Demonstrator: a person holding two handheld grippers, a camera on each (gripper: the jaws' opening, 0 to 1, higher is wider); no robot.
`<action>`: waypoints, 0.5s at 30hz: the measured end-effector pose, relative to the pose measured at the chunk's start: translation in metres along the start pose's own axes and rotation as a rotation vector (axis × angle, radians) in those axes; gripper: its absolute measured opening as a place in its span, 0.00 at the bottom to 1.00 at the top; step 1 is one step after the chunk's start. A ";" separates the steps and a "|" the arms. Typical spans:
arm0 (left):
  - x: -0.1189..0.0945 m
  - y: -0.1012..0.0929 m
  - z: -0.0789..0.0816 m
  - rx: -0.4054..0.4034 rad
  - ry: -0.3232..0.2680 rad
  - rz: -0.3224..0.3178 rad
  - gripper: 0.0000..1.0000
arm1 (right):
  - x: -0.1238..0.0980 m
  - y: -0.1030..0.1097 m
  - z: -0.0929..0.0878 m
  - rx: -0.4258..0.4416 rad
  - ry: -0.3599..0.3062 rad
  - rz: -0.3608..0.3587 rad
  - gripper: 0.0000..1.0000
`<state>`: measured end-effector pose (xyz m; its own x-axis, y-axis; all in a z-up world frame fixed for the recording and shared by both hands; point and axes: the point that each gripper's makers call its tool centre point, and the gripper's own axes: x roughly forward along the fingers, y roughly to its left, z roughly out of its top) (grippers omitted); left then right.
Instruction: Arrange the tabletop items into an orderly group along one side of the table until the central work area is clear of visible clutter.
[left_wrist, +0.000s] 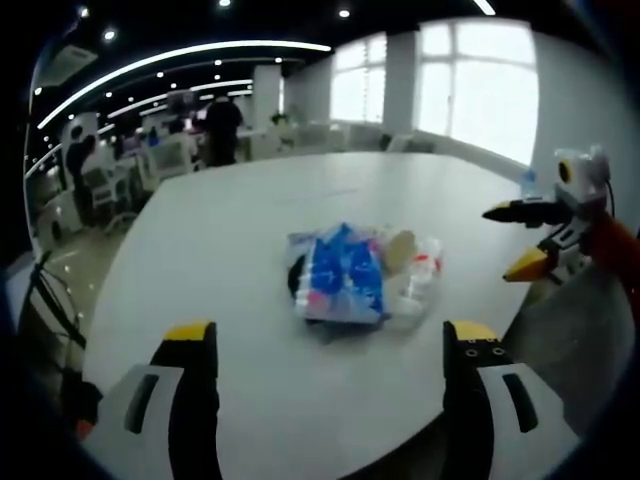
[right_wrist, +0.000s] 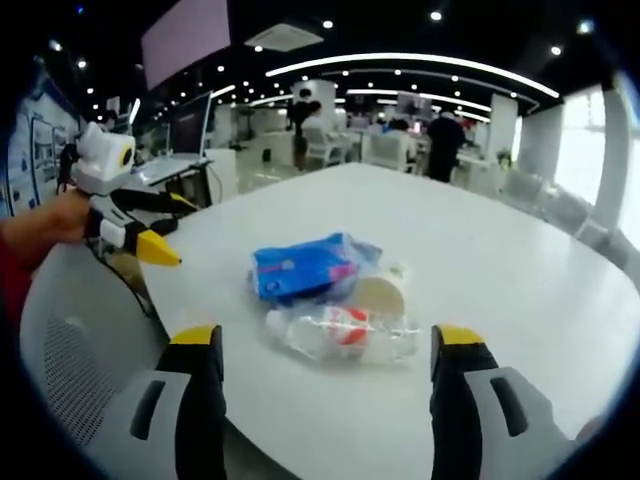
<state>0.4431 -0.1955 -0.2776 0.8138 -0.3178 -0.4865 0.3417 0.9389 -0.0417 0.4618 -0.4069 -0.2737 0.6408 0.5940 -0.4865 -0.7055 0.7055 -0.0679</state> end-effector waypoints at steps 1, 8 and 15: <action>0.000 0.000 0.000 0.000 0.000 0.001 0.90 | 0.000 0.000 0.001 0.000 -0.001 0.000 0.84; -0.001 0.002 0.001 -0.001 -0.005 0.006 0.91 | 0.000 -0.003 0.002 -0.024 0.007 0.004 0.82; -0.001 0.001 0.000 -0.003 -0.002 0.005 0.90 | 0.003 -0.008 0.007 -0.035 0.003 0.005 0.82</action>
<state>0.4431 -0.1941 -0.2771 0.8164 -0.3136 -0.4850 0.3364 0.9408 -0.0420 0.4714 -0.4083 -0.2689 0.6361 0.5963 -0.4897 -0.7190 0.6883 -0.0957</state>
